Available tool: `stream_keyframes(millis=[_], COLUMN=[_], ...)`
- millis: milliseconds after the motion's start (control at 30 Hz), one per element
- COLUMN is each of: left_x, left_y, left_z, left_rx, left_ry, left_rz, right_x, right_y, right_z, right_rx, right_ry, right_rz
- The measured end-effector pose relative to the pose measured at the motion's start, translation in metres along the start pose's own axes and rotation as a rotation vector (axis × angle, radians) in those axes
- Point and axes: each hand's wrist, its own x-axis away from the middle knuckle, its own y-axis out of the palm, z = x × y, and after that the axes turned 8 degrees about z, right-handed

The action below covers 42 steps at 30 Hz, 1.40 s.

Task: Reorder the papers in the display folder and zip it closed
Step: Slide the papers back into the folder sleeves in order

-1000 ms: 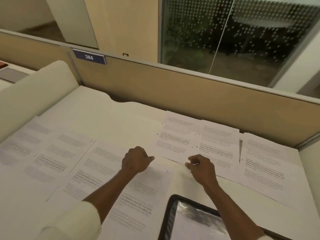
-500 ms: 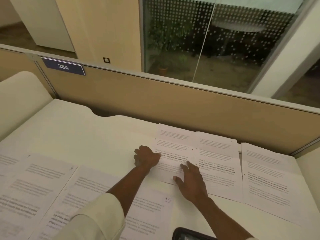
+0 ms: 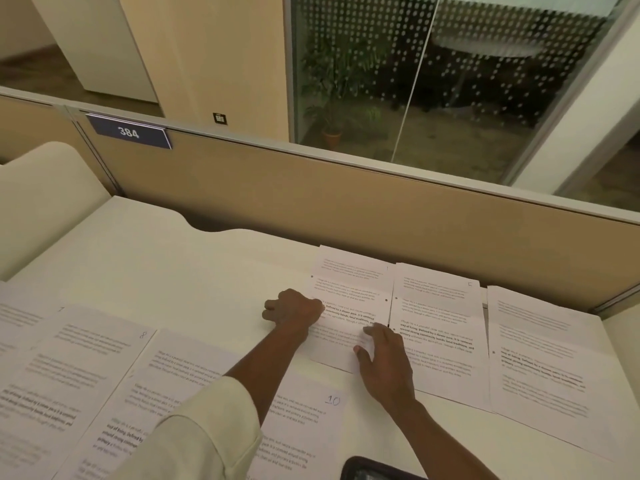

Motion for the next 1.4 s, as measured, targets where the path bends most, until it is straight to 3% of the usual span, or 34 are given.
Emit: stream_keyframes(millis=[433,733,900,1133,1300,1400], left_x=[0.003,0.069,0.125,0.209,0.269,0.304], left_y=[-0.017,-0.112,-0.162,-0.158,-0.128,-0.111], left_z=[-0.005,-0.042,-0.087,-0.157,-0.202,-0.225], left_rx=[0.204,0.526,0.76,0.774,0.61,0.525], left_ry=[0.061,0.239,0.133,0.066,0.061,0.057], left_rz=[-0.056,-0.065,-0.275,-0.521,-0.655,-0.698], right_x=[-0.006,0.003,0.057,0.167,0.256,0.302], right_y=[-0.007,-0.049,-0.082,-0.108,-0.138,-0.165], right_z=[0.002,-0.025,-0.037,-0.026,0.013,0.043], right_rx=[-0.199,-0.509,-0.709,-0.857,-1.051,-1.005], right_ry=[0.059,0.282,0.416,0.684,0.753,0.759], right_rz=[0.088,0.136,-0.046,-0.244,-0.182,-0.143])
